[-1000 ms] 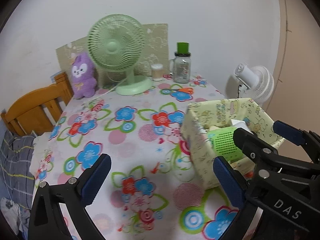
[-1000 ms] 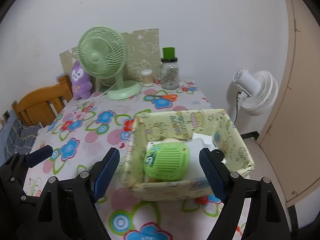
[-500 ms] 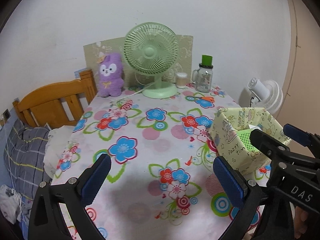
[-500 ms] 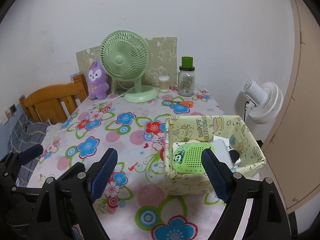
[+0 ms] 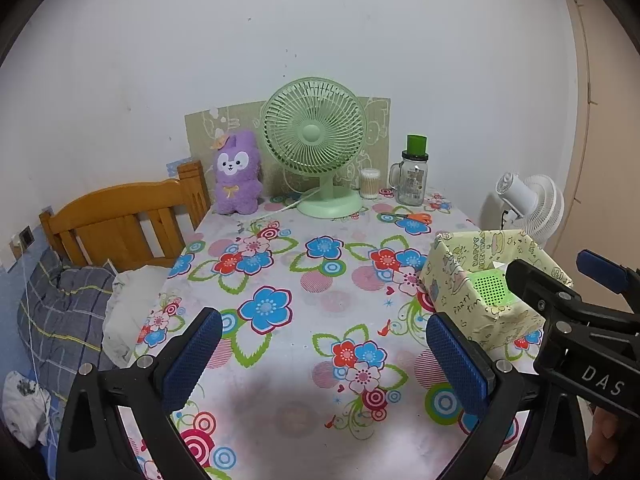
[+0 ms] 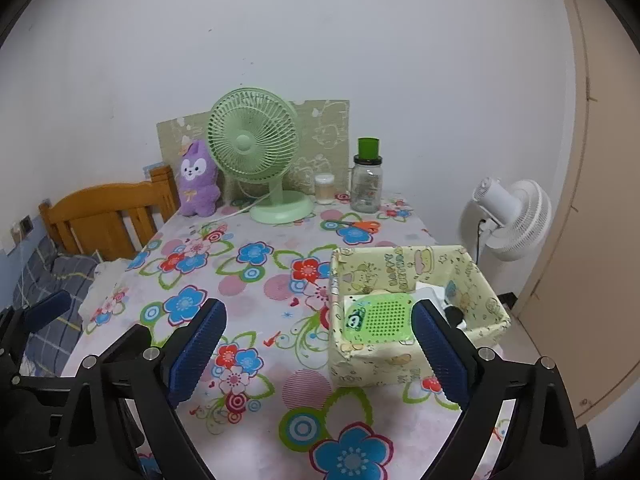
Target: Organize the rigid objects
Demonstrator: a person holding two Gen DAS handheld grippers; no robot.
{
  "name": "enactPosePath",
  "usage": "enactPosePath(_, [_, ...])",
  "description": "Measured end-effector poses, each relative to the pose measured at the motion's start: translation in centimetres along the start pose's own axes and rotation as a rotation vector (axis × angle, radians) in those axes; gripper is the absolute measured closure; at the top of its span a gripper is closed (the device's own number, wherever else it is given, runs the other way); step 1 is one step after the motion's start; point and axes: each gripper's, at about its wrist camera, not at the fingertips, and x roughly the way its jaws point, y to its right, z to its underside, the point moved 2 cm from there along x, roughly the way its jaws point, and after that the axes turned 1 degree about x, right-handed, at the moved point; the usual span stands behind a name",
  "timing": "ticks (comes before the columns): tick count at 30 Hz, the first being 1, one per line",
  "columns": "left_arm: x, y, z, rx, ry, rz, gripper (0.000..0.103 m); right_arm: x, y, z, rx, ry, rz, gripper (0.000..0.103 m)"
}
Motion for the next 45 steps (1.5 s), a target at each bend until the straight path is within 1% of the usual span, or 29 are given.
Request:
enactPosePath(6, [-0.1, 0.5, -0.1, -0.002, 0.008, 0.006, 0.0, -0.5, 0.7, 0.1, 0.018, 0.008, 0.014, 0.007])
enactPosePath(9, [0.3, 0.5, -0.4, -0.006, -0.005, 0.002, 0.0, -0.5, 1.1, 0.1, 0.029, 0.009, 0.02, 0.007])
enactPosePath(12, [0.2, 0.6, -0.5, -0.006, 0.003, -0.005, 0.0, -0.4, 1.3, 0.0, 0.039, 0.008, 0.022, 0.007])
enactPosePath(31, [0.9, 1.2, -1.0, -0.012, -0.02, 0.025, 0.0, 0.2, 2.2, -0.6, 0.035, 0.003, 0.046, 0.006])
enactPosePath(39, [1.1, 1.1, -1.0, -0.028, -0.027, 0.038, 0.0, 0.3, 2.6, -0.6, 0.044, 0.0, 0.041, 0.006])
enactPosePath(45, [1.2, 0.9, -1.0, -0.036, -0.023, 0.028, 0.0, 0.4, 2.6, -0.7, 0.049, 0.0, 0.043, 0.006])
